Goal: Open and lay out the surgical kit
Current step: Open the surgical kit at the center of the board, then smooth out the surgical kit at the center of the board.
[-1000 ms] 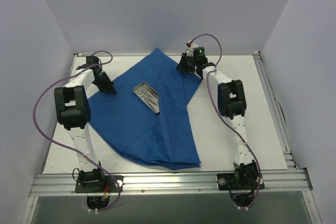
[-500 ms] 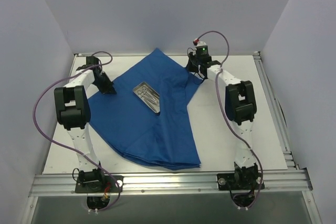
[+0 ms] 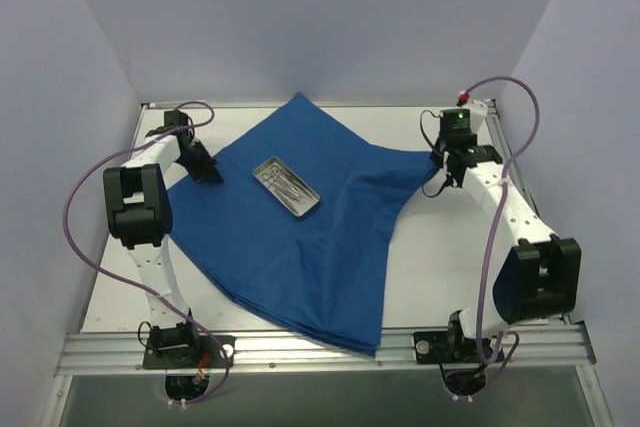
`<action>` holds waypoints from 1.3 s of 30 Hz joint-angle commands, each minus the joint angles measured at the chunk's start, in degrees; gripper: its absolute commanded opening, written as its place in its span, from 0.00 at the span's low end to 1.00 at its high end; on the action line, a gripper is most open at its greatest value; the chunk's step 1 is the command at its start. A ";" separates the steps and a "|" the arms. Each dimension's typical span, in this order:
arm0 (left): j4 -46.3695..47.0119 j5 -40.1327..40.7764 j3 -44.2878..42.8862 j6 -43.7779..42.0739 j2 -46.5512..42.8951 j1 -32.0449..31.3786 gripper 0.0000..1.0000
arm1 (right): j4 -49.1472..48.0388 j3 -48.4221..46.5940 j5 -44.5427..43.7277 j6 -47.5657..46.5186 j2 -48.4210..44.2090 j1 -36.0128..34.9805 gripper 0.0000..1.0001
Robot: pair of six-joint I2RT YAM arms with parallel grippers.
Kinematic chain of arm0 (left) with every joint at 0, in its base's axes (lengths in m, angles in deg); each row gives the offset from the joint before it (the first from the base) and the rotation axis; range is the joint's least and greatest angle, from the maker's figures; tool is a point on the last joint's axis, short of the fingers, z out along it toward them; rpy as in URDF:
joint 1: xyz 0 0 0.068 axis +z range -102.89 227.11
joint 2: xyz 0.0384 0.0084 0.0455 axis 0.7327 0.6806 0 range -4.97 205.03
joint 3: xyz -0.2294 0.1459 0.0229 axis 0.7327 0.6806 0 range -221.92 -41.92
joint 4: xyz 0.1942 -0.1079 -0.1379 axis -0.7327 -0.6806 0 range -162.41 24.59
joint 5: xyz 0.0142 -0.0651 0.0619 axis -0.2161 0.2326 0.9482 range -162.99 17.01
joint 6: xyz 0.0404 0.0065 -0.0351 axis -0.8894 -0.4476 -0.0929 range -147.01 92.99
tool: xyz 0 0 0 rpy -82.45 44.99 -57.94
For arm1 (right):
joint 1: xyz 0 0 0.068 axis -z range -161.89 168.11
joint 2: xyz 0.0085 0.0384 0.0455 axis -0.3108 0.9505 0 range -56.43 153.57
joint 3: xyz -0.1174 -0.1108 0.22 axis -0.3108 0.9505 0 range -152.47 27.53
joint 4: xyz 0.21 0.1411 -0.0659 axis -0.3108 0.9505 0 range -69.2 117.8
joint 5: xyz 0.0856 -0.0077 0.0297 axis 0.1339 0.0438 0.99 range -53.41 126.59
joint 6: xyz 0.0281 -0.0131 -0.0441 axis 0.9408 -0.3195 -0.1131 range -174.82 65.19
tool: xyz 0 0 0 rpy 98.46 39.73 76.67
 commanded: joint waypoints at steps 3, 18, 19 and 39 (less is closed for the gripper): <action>1.83 -1.69 0.05 0.56 -0.87 0.47 0.02 | 14.57 6.61 -10.18 6.61 -10.74 1.48 0.00; 2.09 -2.66 0.57 0.38 -3.16 0.47 0.02 | 16.41 0.12 -0.48 0.83 -10.15 0.25 0.51; 2.09 -2.75 0.75 0.38 -3.25 0.39 0.02 | 14.10 -0.58 2.52 0.30 -6.75 -0.19 0.50; 1.22 -0.29 0.22 -0.94 -0.44 -1.02 0.02 | -3.24 6.79 10.82 3.55 15.52 -0.02 0.00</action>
